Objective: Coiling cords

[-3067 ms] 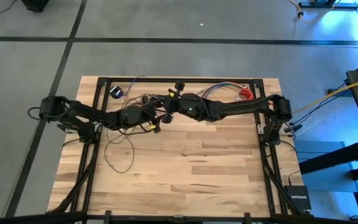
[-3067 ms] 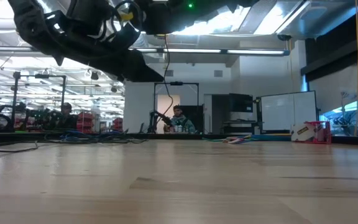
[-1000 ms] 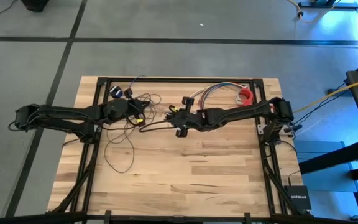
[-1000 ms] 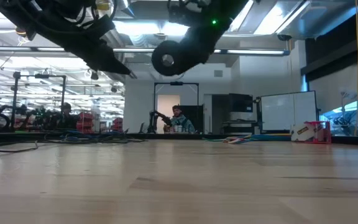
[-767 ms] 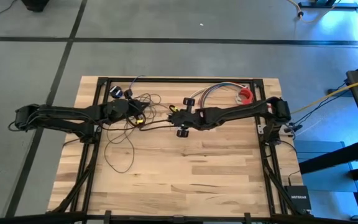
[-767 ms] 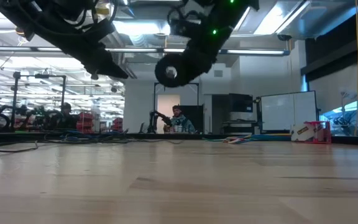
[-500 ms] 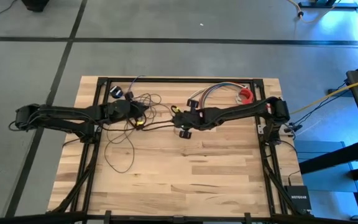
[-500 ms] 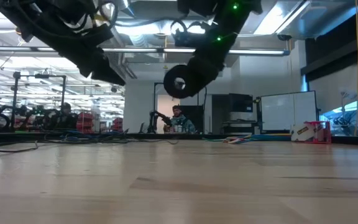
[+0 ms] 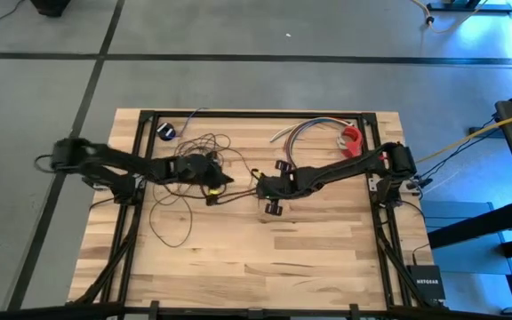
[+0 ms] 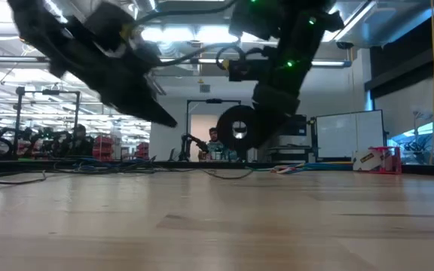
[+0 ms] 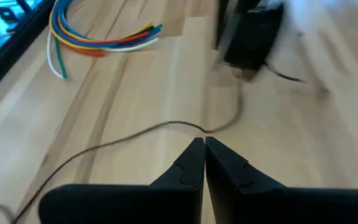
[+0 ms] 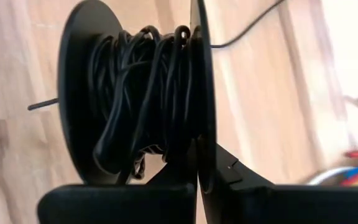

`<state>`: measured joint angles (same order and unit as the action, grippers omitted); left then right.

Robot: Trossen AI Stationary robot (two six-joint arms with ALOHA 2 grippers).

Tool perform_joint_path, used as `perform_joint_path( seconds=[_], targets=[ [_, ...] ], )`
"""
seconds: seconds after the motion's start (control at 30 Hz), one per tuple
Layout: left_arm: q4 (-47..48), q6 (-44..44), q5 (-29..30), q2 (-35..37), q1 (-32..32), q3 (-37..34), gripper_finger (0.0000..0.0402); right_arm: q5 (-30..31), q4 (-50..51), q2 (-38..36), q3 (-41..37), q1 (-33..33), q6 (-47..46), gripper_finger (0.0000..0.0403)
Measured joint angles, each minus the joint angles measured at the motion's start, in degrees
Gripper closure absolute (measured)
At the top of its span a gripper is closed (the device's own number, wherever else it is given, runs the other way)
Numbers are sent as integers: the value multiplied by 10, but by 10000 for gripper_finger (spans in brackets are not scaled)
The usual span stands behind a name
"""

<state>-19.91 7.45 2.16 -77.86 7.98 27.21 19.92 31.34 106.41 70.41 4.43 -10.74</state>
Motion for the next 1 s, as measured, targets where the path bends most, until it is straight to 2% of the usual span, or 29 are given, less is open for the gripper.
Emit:
perform_joint_path(
  seconds=[0.1, 0.23, 0.4, 0.6, 0.77, 1.0],
  targets=[
    [-48, 14, 0, -95, 9, 43, 399, 0, -25, 0, -28, 8, -15, 400],
    [-49, 48, 0, -209, 26, 117, 397, 2, -42, 0, -54, 11, -29, 400],
    [-49, 62, -29, -294, 40, 167, 400, 4, -45, 0, -66, 13, -31, 400],
    [-55, 68, -10, -310, 74, 174, 400, -30, -50, 0, -68, 13, -27, 400],
    [-15, 95, 9, -307, 122, 175, 399, -47, -48, 0, -68, 25, -31, 400],
    [6, 100, 12, -307, 172, 160, 399, -85, -6, 0, -68, 27, -93, 400]
  ],
)
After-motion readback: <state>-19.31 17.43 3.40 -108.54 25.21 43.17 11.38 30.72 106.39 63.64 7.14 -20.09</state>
